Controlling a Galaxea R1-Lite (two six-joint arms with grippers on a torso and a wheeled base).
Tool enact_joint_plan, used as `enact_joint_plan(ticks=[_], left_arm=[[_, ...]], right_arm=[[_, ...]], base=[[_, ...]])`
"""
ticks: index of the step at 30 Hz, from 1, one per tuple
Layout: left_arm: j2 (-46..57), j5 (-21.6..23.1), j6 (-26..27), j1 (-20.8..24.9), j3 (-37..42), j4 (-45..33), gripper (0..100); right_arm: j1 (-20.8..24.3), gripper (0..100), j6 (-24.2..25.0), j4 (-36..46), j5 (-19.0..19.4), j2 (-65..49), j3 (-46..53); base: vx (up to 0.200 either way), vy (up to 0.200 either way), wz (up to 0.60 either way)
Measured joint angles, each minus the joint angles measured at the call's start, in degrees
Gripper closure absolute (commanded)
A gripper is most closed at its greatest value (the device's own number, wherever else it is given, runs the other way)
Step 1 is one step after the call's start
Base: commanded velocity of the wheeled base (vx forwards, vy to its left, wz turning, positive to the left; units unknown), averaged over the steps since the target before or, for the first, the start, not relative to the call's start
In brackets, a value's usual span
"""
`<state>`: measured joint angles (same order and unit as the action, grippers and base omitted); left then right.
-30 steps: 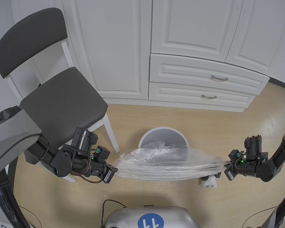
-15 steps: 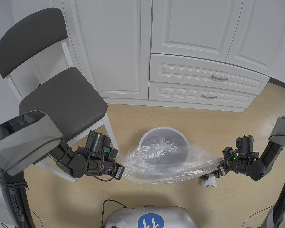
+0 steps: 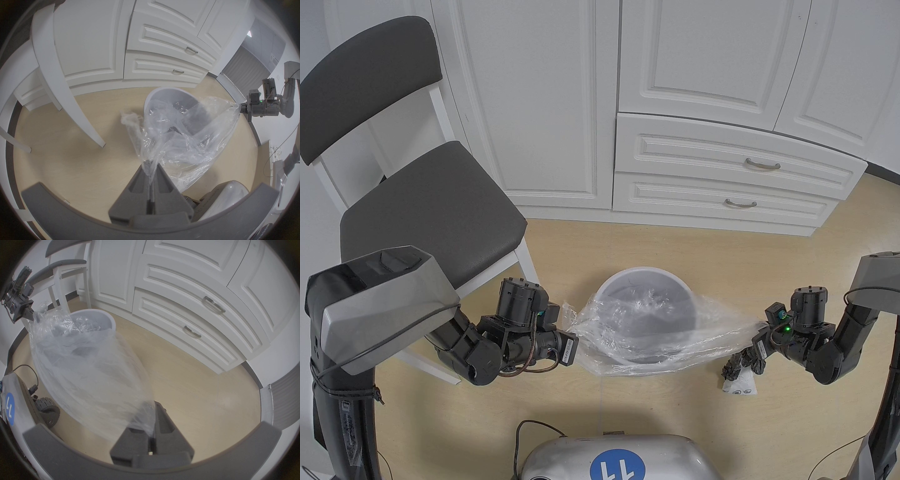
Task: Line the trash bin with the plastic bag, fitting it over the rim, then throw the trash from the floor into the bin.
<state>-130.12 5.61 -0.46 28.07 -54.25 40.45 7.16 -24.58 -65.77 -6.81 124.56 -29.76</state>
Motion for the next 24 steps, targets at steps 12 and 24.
enact_joint_plan(ticks=[12, 24], left_arm=[[-2.2, 0.0, -0.6, -1.2, -1.6, 0.1, 100], [-2.5, 0.1, -1.0, -2.3, -1.9, 0.1, 100]], right_arm=[[-1.6, 100, 0.2, -0.9, -1.1, 4.9, -3.9], [-3.3, 100, 0.2, -3.6, 1.2, 7.5, -4.8]], base=[[0.0, 0.0, 0.0], [0.0, 0.0, 0.0]])
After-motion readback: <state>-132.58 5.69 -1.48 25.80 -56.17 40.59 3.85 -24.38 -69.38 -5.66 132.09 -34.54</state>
